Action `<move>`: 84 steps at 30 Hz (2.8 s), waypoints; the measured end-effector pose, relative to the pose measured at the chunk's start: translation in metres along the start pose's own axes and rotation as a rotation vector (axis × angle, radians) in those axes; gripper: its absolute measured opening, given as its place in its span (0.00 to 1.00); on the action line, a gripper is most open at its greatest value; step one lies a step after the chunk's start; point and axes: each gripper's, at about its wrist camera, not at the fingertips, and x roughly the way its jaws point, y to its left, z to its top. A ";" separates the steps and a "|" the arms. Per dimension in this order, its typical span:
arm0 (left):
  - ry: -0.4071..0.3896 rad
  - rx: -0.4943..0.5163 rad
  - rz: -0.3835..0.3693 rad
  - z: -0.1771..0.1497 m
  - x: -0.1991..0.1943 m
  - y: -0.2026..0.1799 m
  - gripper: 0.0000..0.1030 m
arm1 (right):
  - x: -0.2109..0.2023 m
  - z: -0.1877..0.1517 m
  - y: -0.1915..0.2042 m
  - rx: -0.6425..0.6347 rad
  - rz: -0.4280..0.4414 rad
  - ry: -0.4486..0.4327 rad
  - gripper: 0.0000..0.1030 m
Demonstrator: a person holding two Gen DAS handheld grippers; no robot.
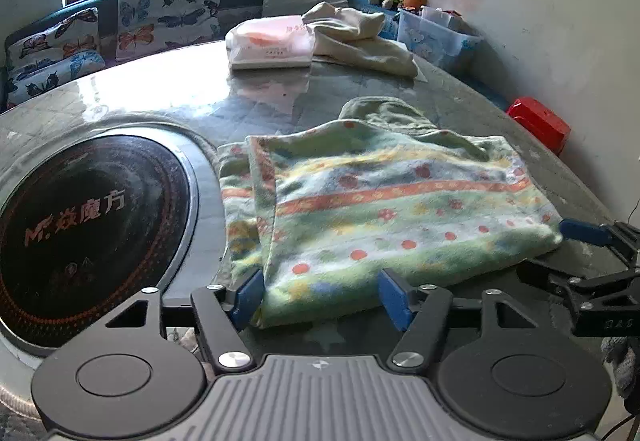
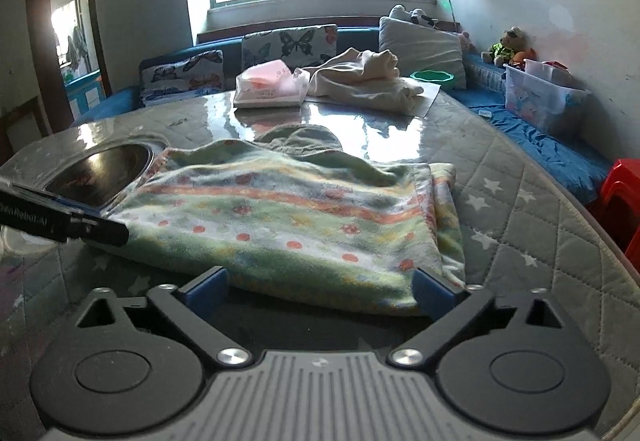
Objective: Fold clothes
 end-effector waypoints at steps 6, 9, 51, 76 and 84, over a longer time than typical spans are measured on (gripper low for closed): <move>0.012 0.005 0.004 -0.003 0.000 0.000 0.67 | 0.002 -0.003 0.001 0.007 -0.002 0.001 1.00; 0.012 0.004 0.009 -0.004 -0.002 -0.002 0.73 | 0.002 -0.004 0.001 0.013 -0.002 -0.004 1.00; 0.054 0.016 0.062 -0.041 -0.019 -0.014 1.00 | 0.001 -0.019 0.018 -0.040 -0.041 0.057 1.00; 0.077 0.040 0.131 -0.041 -0.011 -0.025 1.00 | 0.000 -0.022 0.019 -0.046 -0.043 0.035 1.00; 0.088 0.037 0.138 -0.040 -0.010 -0.026 1.00 | 0.000 -0.023 0.019 -0.043 -0.045 0.030 1.00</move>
